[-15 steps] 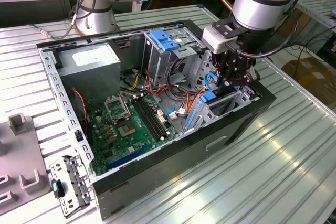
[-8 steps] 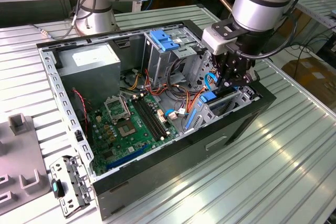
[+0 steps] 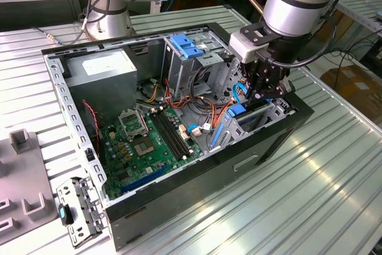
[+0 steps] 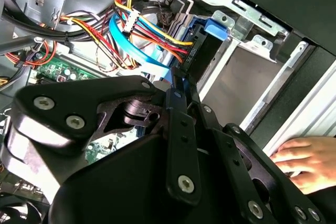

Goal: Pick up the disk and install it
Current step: 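Insert the second disk wire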

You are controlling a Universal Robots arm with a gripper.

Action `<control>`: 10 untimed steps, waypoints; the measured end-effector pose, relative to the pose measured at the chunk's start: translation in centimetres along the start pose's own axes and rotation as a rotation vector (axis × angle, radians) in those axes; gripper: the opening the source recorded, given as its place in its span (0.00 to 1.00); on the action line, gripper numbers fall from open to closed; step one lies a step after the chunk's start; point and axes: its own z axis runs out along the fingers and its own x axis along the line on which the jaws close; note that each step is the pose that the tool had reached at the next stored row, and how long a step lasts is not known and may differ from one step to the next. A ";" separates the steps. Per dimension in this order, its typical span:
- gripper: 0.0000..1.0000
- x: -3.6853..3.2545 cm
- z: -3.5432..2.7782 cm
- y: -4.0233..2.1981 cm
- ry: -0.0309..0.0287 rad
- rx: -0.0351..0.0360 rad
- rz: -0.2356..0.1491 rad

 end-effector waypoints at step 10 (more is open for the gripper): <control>0.16 0.04 -0.53 -0.33 -0.0355 -0.0016 0.006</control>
